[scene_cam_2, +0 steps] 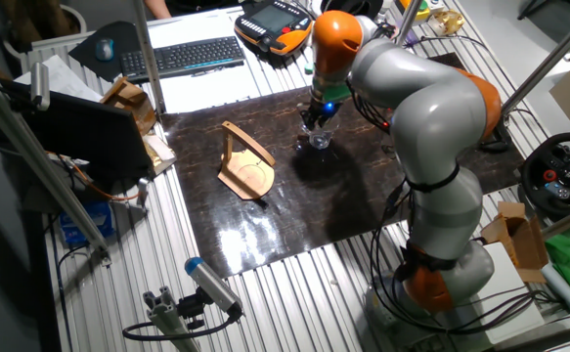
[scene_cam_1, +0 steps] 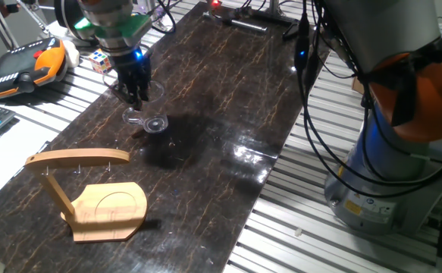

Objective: Put the cup on the cup rack

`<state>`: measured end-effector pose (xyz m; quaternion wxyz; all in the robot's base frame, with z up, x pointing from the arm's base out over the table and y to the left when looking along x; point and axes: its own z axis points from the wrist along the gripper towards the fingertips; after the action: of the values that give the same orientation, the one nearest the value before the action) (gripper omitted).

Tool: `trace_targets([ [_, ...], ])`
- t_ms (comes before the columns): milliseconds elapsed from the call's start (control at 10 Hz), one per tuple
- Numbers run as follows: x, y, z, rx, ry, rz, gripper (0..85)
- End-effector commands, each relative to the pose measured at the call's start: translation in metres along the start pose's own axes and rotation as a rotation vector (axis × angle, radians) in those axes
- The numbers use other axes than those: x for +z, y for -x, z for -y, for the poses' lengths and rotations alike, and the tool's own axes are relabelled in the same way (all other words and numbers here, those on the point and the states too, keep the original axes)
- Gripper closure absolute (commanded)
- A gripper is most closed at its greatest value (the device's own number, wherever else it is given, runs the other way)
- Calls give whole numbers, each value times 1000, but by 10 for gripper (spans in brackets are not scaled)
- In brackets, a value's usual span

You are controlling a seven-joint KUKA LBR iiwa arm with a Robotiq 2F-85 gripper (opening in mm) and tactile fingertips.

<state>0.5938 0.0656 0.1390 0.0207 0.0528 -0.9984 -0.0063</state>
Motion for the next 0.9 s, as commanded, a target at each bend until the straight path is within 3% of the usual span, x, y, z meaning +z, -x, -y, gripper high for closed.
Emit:
trace_targets([
  [0, 1, 0, 1, -12, -3, 2, 533],
  [100, 2, -1, 1, -28, -5, 2, 583],
  [300, 2, -1, 3, -57, -18, 0, 800],
  [400, 3, -1, 3, -65, -16, 7, 840],
  [600, 0, -1, 2, -55, 2, 11, 840],
  [800, -12, -7, -2, -35, 39, -2, 840],
])
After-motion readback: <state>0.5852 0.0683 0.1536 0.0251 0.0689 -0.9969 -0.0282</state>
